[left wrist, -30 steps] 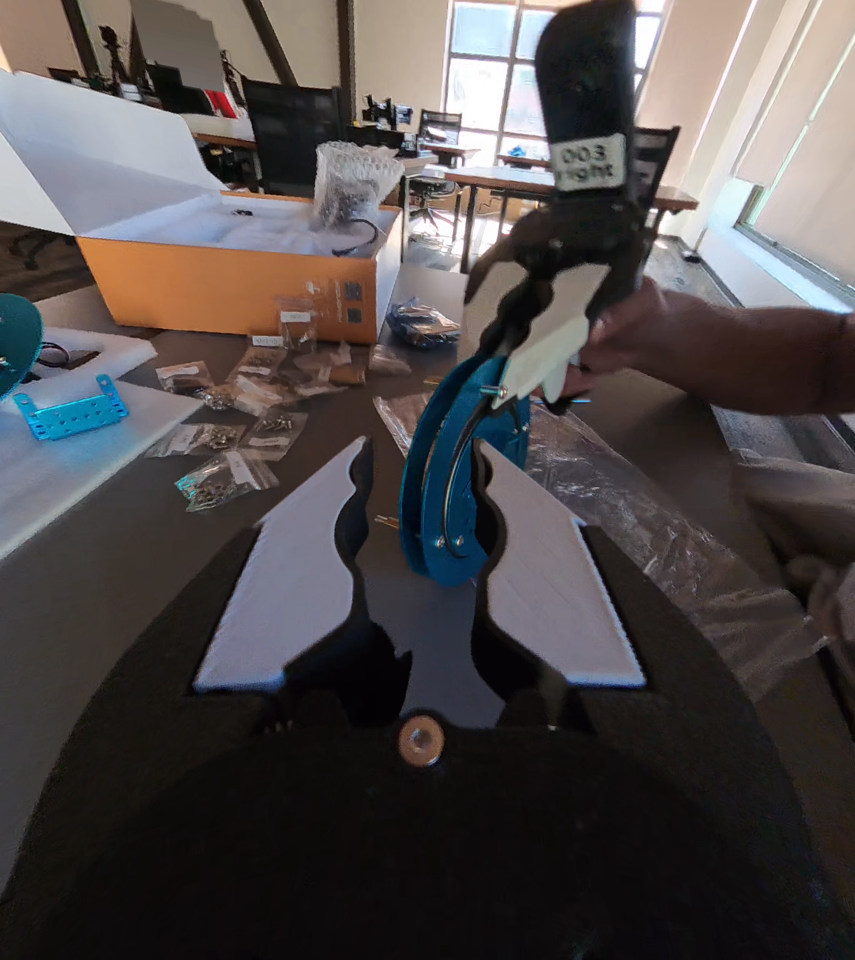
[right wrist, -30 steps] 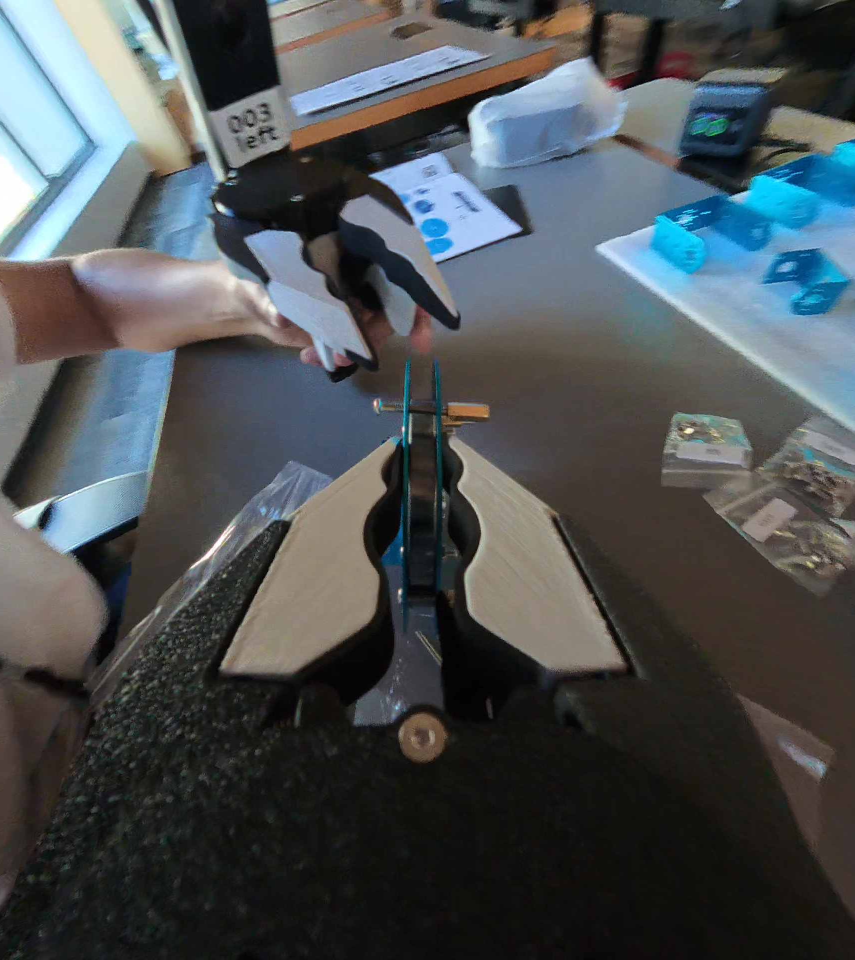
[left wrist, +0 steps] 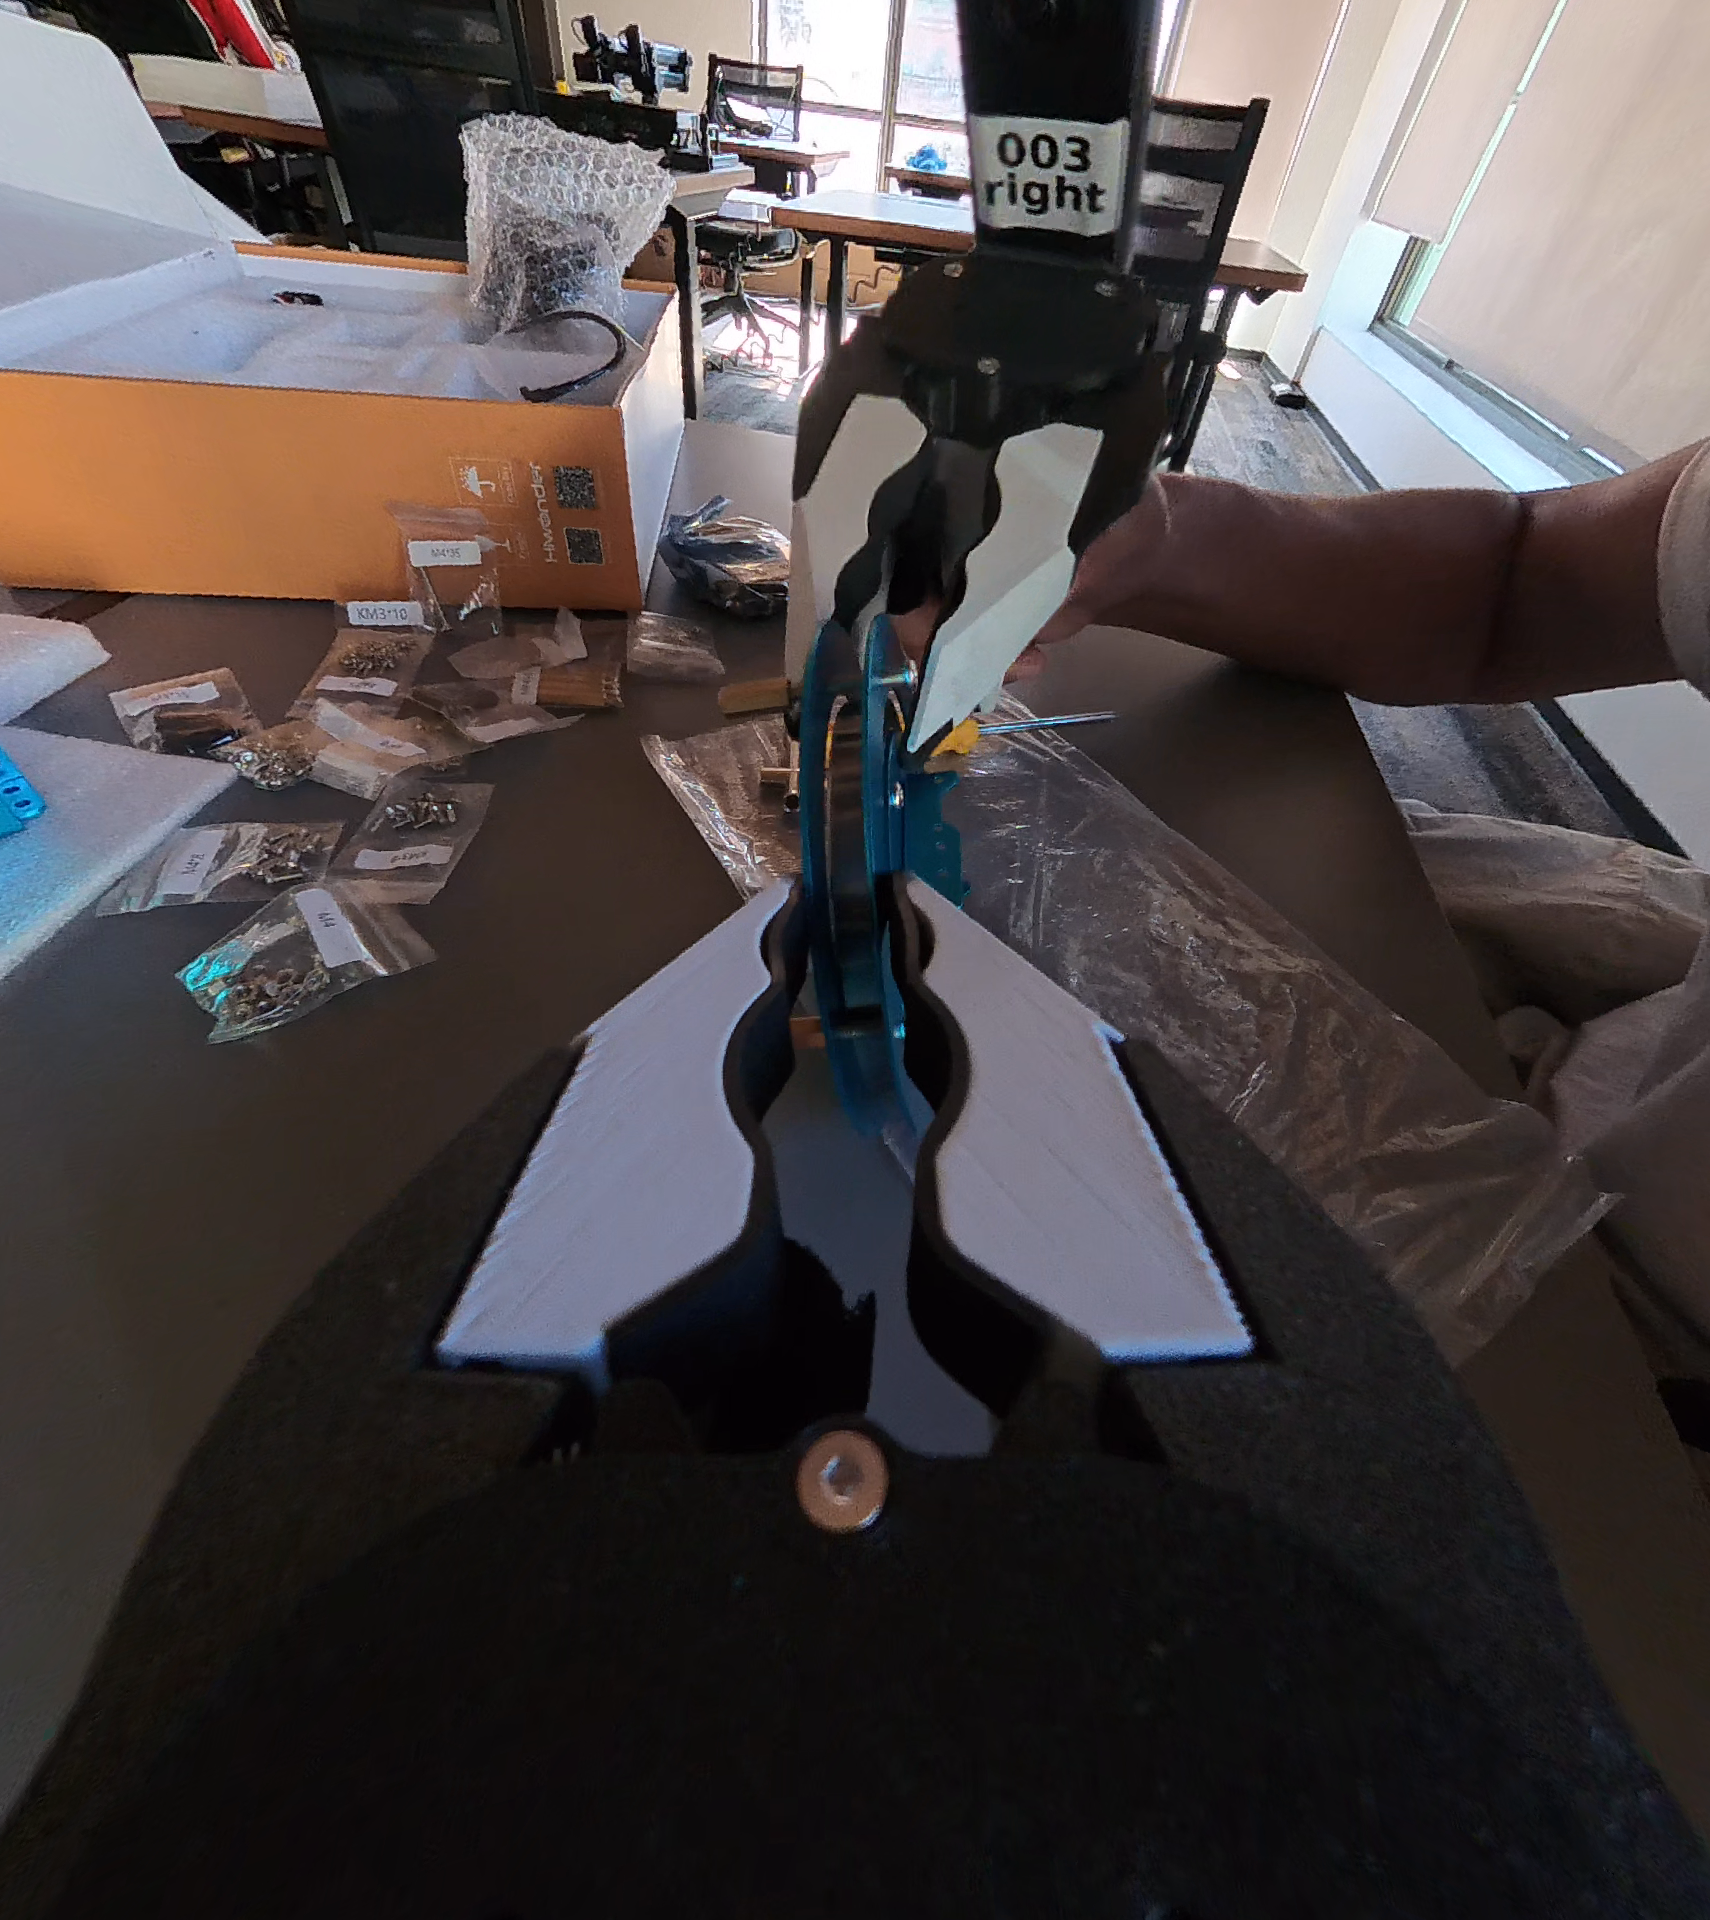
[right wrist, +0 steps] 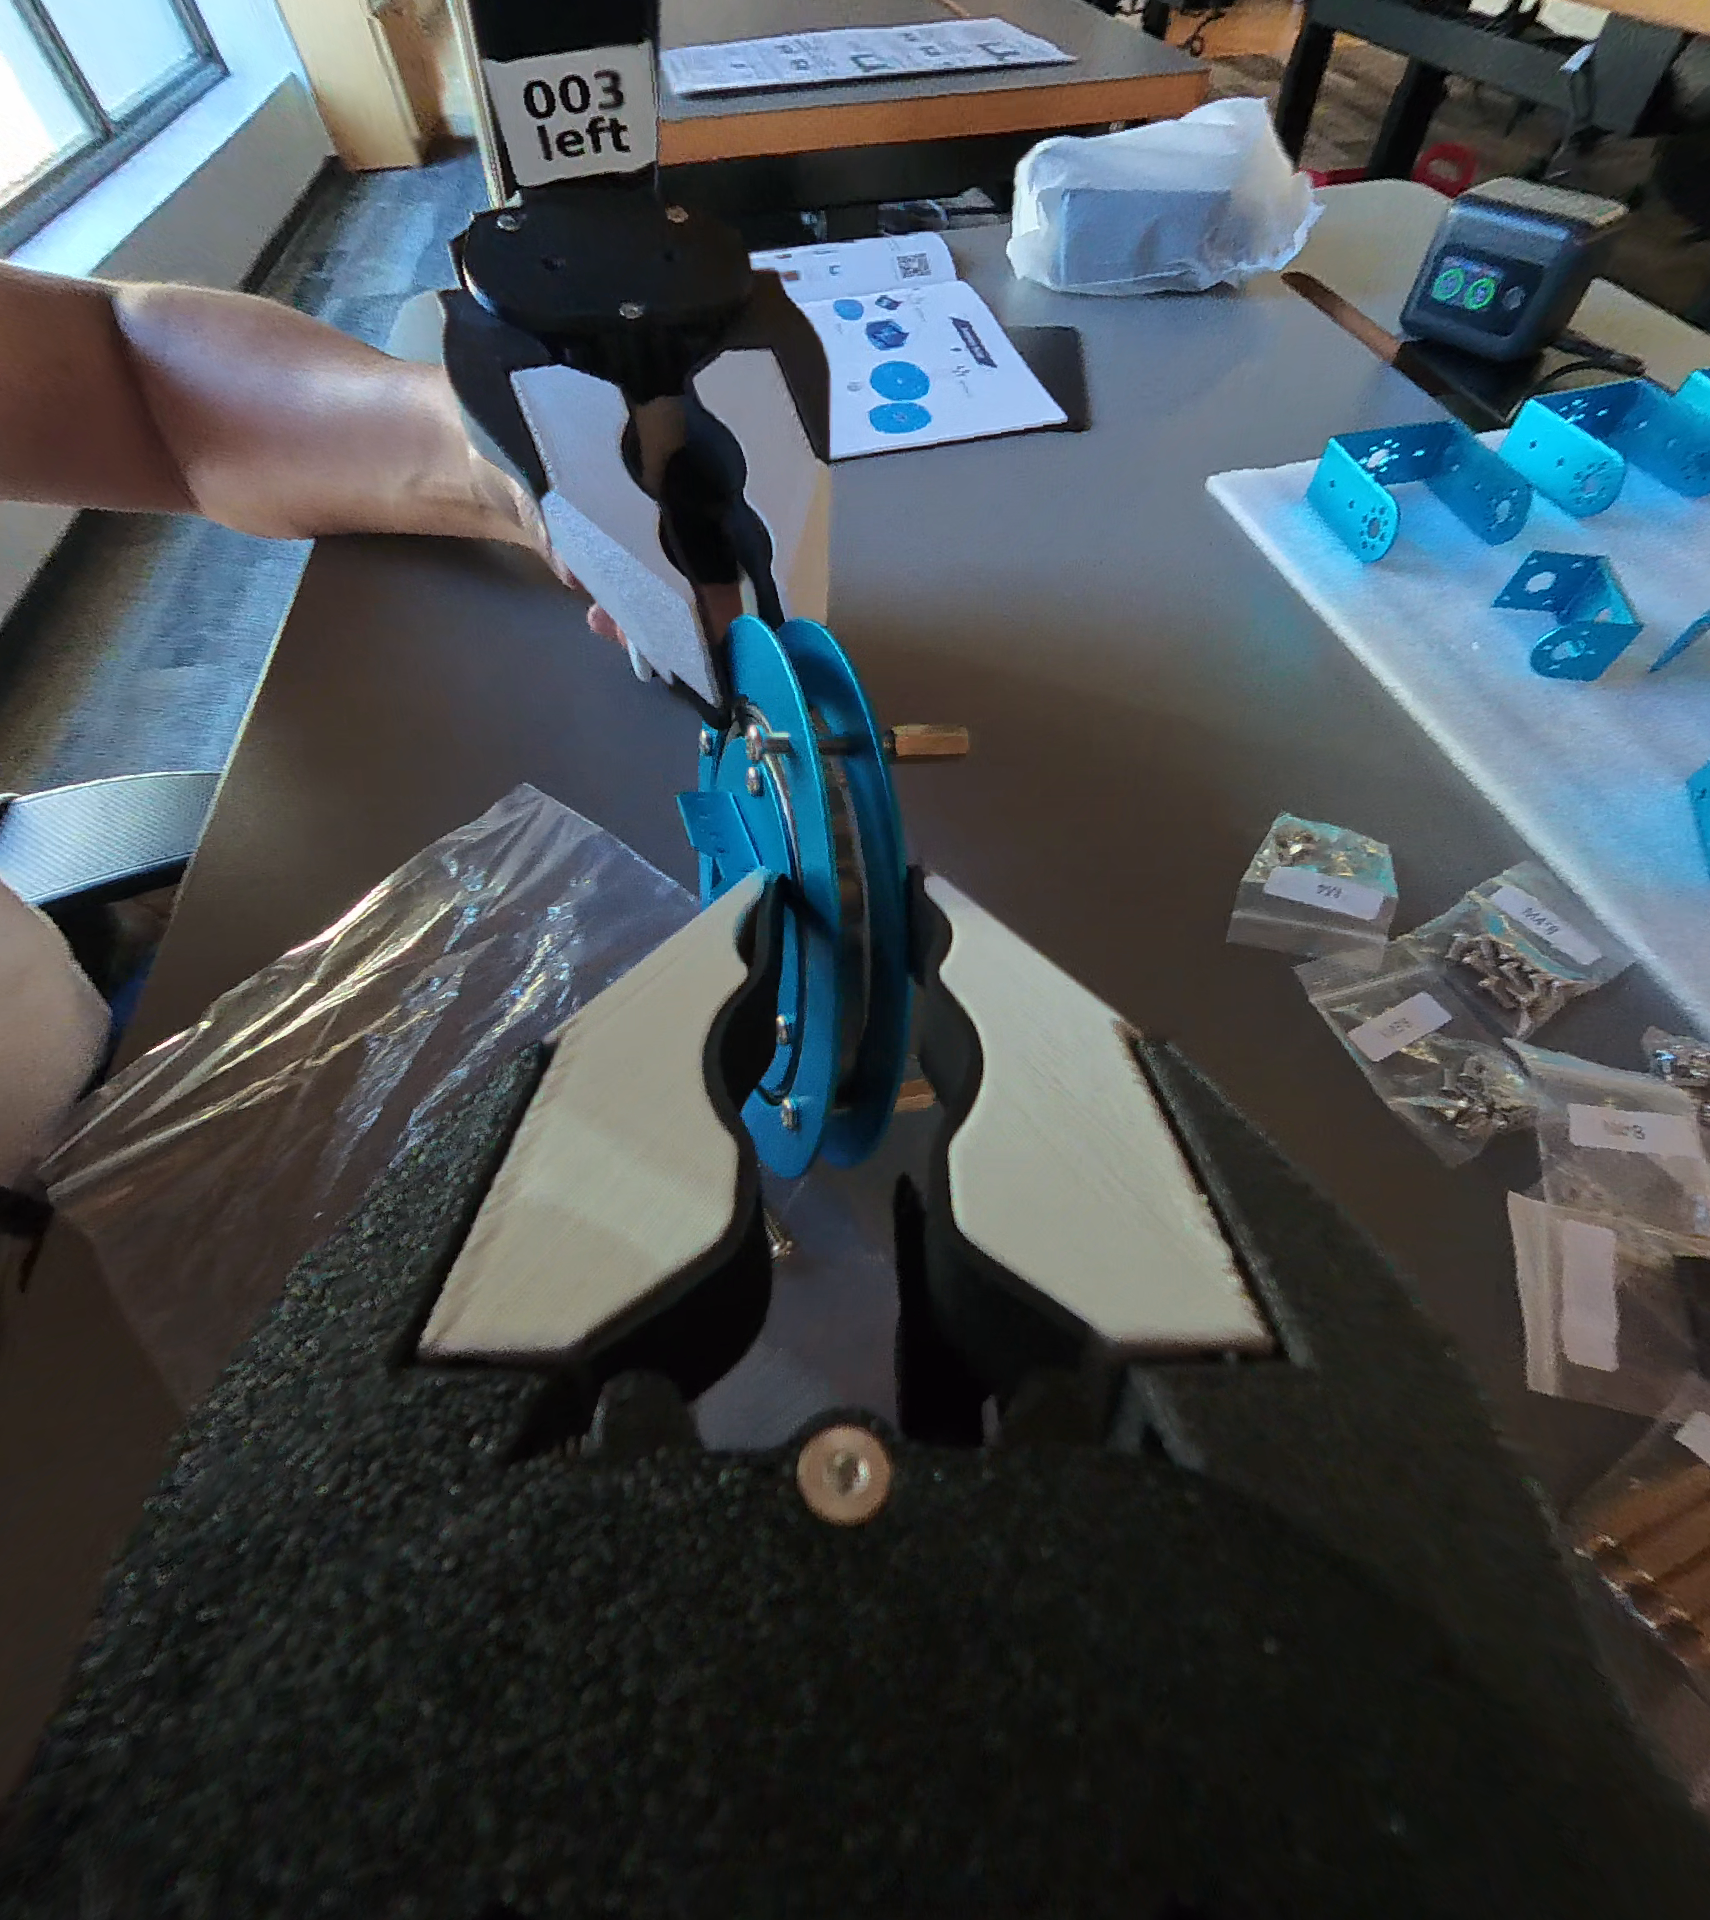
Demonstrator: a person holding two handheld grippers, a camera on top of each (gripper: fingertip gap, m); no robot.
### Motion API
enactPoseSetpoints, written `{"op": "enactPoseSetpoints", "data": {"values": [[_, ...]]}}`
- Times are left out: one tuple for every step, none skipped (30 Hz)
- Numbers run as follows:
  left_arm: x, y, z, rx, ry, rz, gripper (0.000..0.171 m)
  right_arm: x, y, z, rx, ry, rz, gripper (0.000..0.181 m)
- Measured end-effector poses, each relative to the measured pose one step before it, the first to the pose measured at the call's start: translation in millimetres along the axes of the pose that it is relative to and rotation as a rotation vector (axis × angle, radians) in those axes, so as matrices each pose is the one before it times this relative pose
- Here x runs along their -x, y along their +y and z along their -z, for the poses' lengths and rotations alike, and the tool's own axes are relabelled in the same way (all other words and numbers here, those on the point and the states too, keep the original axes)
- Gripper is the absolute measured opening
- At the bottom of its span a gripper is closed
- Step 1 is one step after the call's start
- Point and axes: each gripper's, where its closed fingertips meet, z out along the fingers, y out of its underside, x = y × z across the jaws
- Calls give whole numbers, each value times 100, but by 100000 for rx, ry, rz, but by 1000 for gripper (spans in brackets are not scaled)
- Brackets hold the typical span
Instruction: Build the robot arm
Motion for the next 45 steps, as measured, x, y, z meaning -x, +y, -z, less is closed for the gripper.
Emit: {"op": "enactPoseSetpoints", "data": {"values": [[-147, 20, 24, 693, 410, -620, 14, 72, 68, 63, -649, -2240, -654, 22], [-116, 38, 37, 684, 406, -343, 14, 116, 83, 71, -622, -2349, -461, 21], [-30, 76, 55, 462, 48, -726, 14, 120, 123, 78, -82, -2257, -292, 20], [-22, 103, 68, 230, 63, -878, 14, 130, 105, 74, -39, -2089, -213, 18], [-56, 99, 86, -47, 616, -200, 14, 232, 57, 44, -177, -2390, -494, 18], [-47, 90, 79, -120, 889, 665, 14, 187, 21, -21, 20, -1844, -651, 16], [-68, 115, 83, 124, 1297, 817, 14, 204, 7, -33, 292, -1461, -72, 15], [-106, 170, 87, 549, 1556, 257, 14, 265, 37, -38, 464, -1793, -118, 14], [-27, 209, 58, 883, 849, -320, 14, 161, 35, -21, 217, -1321, -831, 13], [-27, 178, 18, 650, 366, -532, 14, 68, 67, 19, -104, -1090, -1049, 13], [-118, 99, -21, 428, 842, -229, 14, 64, 109, 67, -233, -1490, -1284, 13], [-154, 3, -45, 166, 684, -135, 13, 26, 120, 77, -289, -1663, -1458, 13], [-52, -19, -43, 65, -38, -234, 13, -47, 81, 62, -223, -1389, -1750, 13], [-35, 18, -31, 214, 60, 176, 13, -46, 72, 35, -103, -1255, -1646, 13], [25, 32, -13, 389, 131, 911, 13, -76, 83, 14, 76, -470, -772, 13], [75, 53, 11, 345, -106, 866, 13, -102, 39, -17, -270, -2, -338, 14], [78, 86, 36, 385, -1, 512, 13, -105, 49, -29, -368, -70, -1084, 14], [54, 81, 54, 379, 73, 532, 13, -138, 97, -50, 80, 64, -1603, 14], [81, 67, 39, 213, -152, 603, 13, -237, 131, -58, 527, 989, -995, 15], [85, 53, 22, 132, -293, 606, 13, -142, -27, -54, -28, 1196, 36, 15], [49, 60, -15, 273, -109, 536, 14, 73, -277, -54, -1177, 760, 1155, 15], [26, 39, -48, 298, -169, 146, 13, 98, -494, -72, -2135, 815, 814, 18], [8, 40, -60, 361, -256, -295, 13, -52, -524, -54, -2269, 1505, 38, 22], [-30, 32, -62, 253, -195, -469, 13, 31, -371, -64, -1744, 526, 47, 25], [-54, 24, -57, 232, -201, -528, 13, -252, 108, -108, 951, 1988, 230, 23], [-23, 44, -32, 274, -294, -503, 14, -191, 331, -108, 1839, 1266, 1056, 21], [21, 25, -15, 281, -510, -312, 14, -430, 312, -37, 1545, 2900, 1156, 21], [13, 28, -17, 261, -259, -177, 14, -114, -25, 57, -606, 399, 903, 21], [-145, 14, -20, 203, 665, -289, 14, 136, 30, 42, 80, -1366, -287, 20], [-117, 46, 0, 320, 496, -495, 14, 194, 56, 29, 155, -1567, 63, 20], [-47, 62, 15, 350, 140, -415, 13, 160, 38, 22, -87, -930, 65, 19], [-37, 51, 18, 301, 284, -18, 14, 184, 63, 10, 13, -1138, -114, 18], [-57, 68, 37, 228, 518, 206, 13, 225, 67, 4, 222, -1340, -30, 17], [-15, 45, 17, 169, 206, 64, 13, 162, 67, 3, 292, -984, 277, 17], [33, 23, 4, 100, -222, -10, 13, 83, 53, 16, 172, -580, 306, 16], [30, 12, -14, 65, -186, 128, 13, -7, 9, 17, 15, -225, -690, 16], [93, 11, 0, 64, -408, 410, 13, -68, -34, -21, -203, -51, -1620, 16], [180, 9, -9, -41, -696, 793, 14, -149, -32, -23, -384, 445, -1221, 16], [207, 21, -12, 3, -832, 889, 14, -163, -39, -25, -602, 658, -991, 16], [93, -1, -12, 14, -350, 368, 15, -47, -23, -16, -522, -16, -1021, 16], [20, -26, -25, -90, -271, -232, 15, 19, 10, -11, -257, -342, -687, 15], [35, -50, -30, -253, -733, -440, 16, -34, 20, 7, 47, -24, -456, 15], [-65, -88, -26, -431, -280, -221, 16, -63, 10, 20, 134, 171, -546, 15], [-188, -132, -20, -690, 659, 312, 15, -28, -1, 8, 65, -12, -588, 17], [-239, -215, -30, -1165, 971, 728, 14, -101, 12, -14, 100, 530, -377, 18]]}}
